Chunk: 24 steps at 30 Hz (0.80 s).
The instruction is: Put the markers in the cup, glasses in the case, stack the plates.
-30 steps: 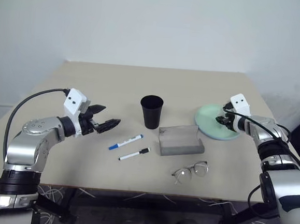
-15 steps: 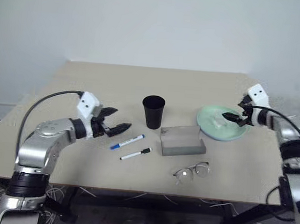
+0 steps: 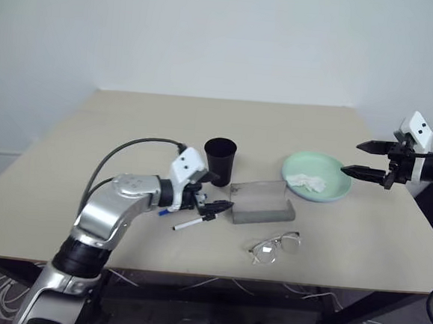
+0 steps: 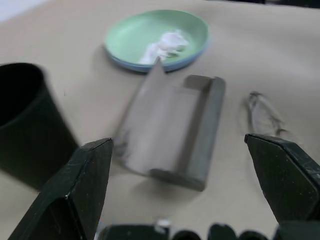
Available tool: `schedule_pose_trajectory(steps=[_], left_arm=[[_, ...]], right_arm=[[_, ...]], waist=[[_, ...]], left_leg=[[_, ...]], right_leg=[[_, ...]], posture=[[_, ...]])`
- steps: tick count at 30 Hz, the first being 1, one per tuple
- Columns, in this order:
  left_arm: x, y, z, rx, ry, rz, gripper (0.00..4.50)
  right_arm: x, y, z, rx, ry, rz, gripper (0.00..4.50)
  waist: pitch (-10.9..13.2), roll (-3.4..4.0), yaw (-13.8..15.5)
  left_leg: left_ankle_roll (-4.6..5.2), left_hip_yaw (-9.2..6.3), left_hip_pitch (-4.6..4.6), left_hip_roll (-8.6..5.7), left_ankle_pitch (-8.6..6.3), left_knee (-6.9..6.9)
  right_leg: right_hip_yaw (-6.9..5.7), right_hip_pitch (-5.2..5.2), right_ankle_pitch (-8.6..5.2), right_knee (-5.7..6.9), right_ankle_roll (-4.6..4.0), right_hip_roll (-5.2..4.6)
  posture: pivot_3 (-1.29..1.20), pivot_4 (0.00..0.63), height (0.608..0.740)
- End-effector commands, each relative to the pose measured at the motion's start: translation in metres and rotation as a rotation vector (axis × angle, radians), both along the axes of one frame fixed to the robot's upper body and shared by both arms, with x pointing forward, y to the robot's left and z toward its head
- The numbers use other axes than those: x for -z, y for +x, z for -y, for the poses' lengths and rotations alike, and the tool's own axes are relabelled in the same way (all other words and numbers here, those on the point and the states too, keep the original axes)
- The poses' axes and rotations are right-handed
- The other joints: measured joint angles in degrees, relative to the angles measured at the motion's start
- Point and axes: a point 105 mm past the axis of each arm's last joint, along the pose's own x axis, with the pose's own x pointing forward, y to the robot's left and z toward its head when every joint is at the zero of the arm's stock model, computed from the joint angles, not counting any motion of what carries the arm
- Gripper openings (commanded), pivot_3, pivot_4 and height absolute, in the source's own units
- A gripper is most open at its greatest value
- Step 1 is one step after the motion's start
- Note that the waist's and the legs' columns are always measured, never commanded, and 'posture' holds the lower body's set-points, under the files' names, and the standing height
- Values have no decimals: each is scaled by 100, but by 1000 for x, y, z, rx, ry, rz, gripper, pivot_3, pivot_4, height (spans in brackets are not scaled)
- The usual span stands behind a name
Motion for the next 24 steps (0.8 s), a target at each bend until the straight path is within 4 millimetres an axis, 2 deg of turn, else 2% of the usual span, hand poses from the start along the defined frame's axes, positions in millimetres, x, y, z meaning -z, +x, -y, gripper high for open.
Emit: schedule_pose_trajectory(steps=[1,8,13,24], left_arm=[[-8,4,19,25,80,6,4500],[-2,3,60,109,311,-29,4500],[-1,-4,85,172,391,-51,4500],[16,-19,117,218,522,-153,4500]], right_arm=[[-13,0,-9,-38,0,59,4466],[-11,1,-7,-33,-8,49,4466],[-10,2,-2,-9,-16,53,4466],[-7,-9,9,27,-23,45,4466]], waist=[[0,0,4],[0,-1,1],[2,-2,-9],[5,-2,-11]], left_leg=[[0,-1,-1,-1,0,1],[13,-1,-5,-11,-8,1],[17,1,-4,-11,-11,0],[17,1,-4,-11,-12,3]], right_leg=[[-1,2,1,-1,1,0],[3,2,1,-5,5,-3],[6,1,-2,-5,10,-3],[6,3,-5,-3,14,-3]], posture=[[0,0,732],[0,0,732],[0,0,732],[0,0,732]])
